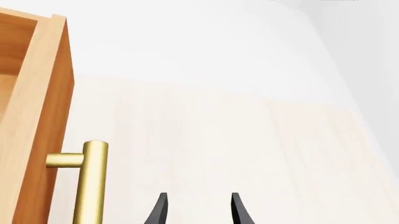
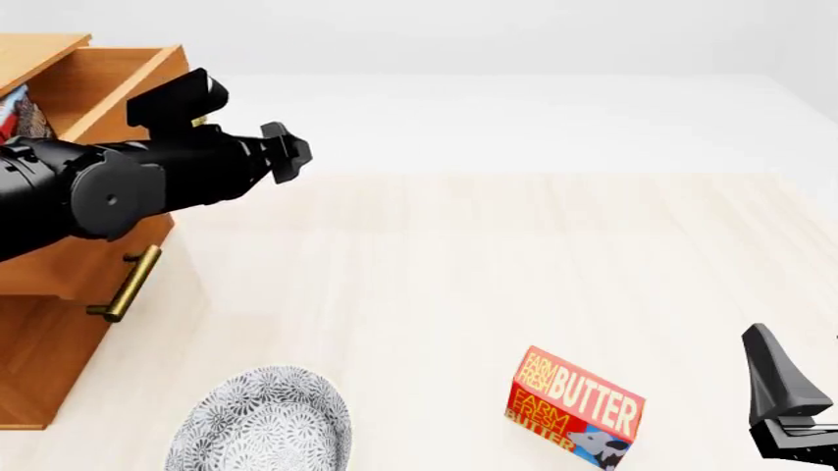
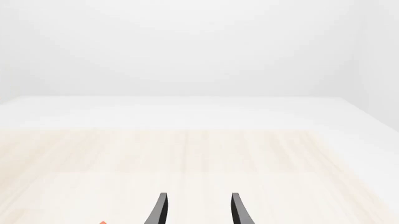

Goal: Put the chocolate pudding in the top drawer of the cabinet and close it.

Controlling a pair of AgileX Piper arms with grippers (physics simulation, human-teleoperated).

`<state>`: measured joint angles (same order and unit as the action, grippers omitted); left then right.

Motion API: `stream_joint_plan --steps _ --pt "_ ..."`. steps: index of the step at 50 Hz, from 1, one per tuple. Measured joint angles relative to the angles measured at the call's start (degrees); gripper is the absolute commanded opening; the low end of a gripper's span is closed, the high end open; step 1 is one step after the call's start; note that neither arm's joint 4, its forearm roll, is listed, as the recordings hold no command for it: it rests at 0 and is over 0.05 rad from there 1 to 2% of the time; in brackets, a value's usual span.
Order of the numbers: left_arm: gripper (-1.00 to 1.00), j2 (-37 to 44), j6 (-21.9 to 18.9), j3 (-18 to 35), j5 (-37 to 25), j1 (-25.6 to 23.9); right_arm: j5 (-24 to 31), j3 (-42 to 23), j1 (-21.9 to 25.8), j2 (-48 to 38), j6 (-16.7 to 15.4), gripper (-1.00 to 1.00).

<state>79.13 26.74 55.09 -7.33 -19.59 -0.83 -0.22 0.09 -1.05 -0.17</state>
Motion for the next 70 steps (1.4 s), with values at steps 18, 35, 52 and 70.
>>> stream_joint_plan --steps 18,35,52,70 --pt "1.0 -0.22 -0.12 -1.03 0.29 1.84 0.0 0.0 0.0 0.0 0.0 1.0" --pt "1.0 -0.06 -0.9 -1.33 0.37 3.47 0.0 0.0 0.0 0.0 0.0 1.0" --pt "1.0 -0.1 -1.88 -1.44 0.17 4.49 0.0 0.0 0.0 0.0 0.0 1.0" --pt "1.0 0.49 -2.78 -1.22 0.32 5.96 0.0 0.0 0.0 -0.01 0.0 1.0"
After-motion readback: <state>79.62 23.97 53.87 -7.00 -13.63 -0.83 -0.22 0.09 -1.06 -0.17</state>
